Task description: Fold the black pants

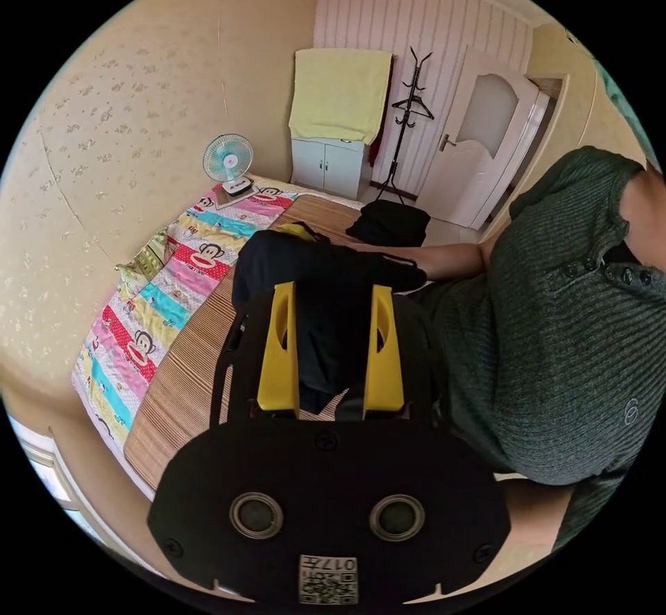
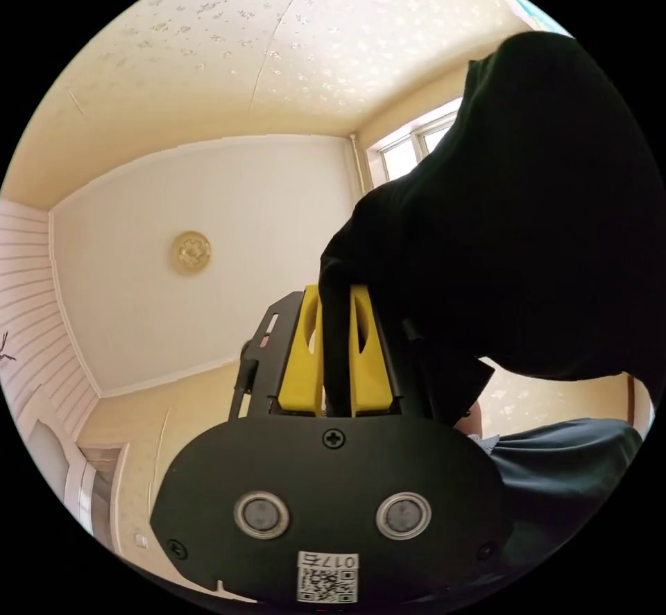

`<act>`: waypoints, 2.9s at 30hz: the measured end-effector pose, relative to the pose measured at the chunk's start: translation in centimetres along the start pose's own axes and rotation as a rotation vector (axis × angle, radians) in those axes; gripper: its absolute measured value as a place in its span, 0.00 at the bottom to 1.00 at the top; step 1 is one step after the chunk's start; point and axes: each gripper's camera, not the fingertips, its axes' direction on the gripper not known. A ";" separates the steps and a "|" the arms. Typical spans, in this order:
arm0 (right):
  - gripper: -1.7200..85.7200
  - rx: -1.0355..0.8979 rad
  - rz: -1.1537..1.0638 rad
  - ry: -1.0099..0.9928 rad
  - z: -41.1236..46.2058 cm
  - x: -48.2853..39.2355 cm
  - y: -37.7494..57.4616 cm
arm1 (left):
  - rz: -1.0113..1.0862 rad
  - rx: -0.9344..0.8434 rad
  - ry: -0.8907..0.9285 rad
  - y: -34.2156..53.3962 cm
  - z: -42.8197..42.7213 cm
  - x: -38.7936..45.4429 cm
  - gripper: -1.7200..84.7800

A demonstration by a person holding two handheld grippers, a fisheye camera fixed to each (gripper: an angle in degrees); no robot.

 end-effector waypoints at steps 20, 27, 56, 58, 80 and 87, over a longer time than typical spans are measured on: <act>0.10 0.044 0.101 0.166 4.2 9.8 -8.2 | -0.115 0.101 0.078 5.2 0.6 -0.3 0.15; 0.24 -0.046 -0.098 0.488 10.4 6.0 -10.7 | -0.552 0.710 0.463 13.4 -1.5 -10.0 0.03; 0.33 -0.439 -0.618 1.734 39.2 21.7 -4.5 | -0.389 1.031 0.148 5.4 -23.2 -7.1 0.01; 0.32 -0.392 -0.746 1.702 42.6 20.4 -5.3 | -0.390 1.032 0.125 5.5 -24.5 -7.4 0.01; 0.07 -0.213 -1.533 1.870 75.5 -10.3 -0.3 | -0.232 1.026 0.054 10.0 -33.2 -20.4 0.01; 0.07 -0.030 -1.262 2.074 73.7 -15.0 -8.4 | -0.450 0.980 0.208 5.8 -27.3 -34.5 0.02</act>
